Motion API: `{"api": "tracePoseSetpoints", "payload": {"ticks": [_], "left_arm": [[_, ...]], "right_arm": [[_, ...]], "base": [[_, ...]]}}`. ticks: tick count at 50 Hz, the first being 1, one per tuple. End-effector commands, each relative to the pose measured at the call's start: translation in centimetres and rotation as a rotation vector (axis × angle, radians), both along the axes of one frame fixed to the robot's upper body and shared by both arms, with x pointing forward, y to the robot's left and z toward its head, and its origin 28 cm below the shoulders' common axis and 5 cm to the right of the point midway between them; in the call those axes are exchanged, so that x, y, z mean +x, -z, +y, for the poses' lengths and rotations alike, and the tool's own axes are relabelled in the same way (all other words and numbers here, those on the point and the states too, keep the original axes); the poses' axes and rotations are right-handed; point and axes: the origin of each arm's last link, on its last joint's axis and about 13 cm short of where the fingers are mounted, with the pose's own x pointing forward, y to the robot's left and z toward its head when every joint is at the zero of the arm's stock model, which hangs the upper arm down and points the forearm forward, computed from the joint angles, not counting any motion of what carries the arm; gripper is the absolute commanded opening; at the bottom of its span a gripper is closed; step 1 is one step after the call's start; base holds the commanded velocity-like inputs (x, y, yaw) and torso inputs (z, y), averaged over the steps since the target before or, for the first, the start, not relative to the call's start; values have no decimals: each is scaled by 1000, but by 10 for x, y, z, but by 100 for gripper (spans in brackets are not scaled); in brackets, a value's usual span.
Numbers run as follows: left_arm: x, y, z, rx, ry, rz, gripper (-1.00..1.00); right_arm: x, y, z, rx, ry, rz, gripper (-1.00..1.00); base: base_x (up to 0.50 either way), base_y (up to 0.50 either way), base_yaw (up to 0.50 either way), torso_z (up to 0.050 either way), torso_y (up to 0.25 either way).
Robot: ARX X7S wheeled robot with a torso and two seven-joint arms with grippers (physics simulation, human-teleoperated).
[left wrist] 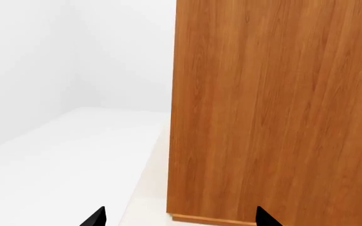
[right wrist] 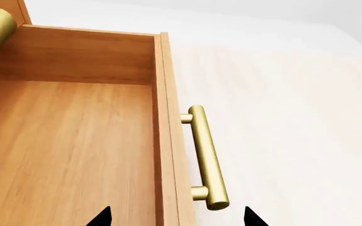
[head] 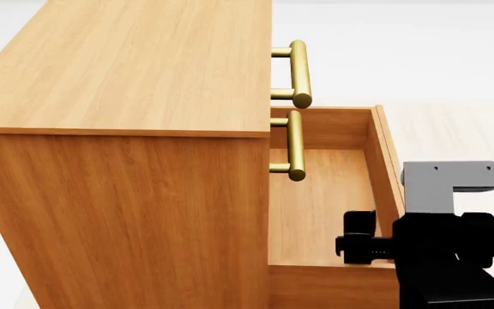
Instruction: Put the bowl in the bottom drawer of the cabinet and close it.
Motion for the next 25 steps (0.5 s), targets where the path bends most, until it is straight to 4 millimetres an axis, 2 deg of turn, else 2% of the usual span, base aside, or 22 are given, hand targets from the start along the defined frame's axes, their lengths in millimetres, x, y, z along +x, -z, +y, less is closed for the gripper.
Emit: {"api": "tracePoseSetpoints", "payload": {"ticks": [1, 13, 14, 16, 19, 22, 24, 25], "left_arm": [[0, -2, 0, 1, 0, -1, 100], [0, 4, 0, 1, 1, -1, 100], [0, 0, 0, 1, 1, -1, 100], [0, 8, 0, 1, 1, -1, 100], [0, 1, 0, 1, 2, -2, 100], [0, 8, 0, 3, 1, -2, 100], [0, -2, 0, 5, 1, -2, 100], [0, 3, 0, 6, 1, -1, 100]], "right_arm": [[1, 3, -2, 22, 8, 46, 100], [6, -2, -4, 108, 45, 72, 100], [6, -2, -4, 106, 48, 68, 100], [7, -2, -6, 115, 62, 64, 100], [8, -2, -7, 118, 82, 56, 100], [10, -1, -9, 132, 122, 57, 100], [12, 1, -11, 139, 139, 60, 100], [12, 2, -11, 140, 144, 63, 100]], "base": [[0, 0, 0, 0, 0], [0, 0, 0, 0, 0], [0, 0, 0, 0, 0], [0, 0, 0, 0, 0], [0, 0, 0, 0, 0], [0, 0, 0, 0, 0], [0, 0, 0, 0, 0], [0, 0, 0, 0, 0]]}}
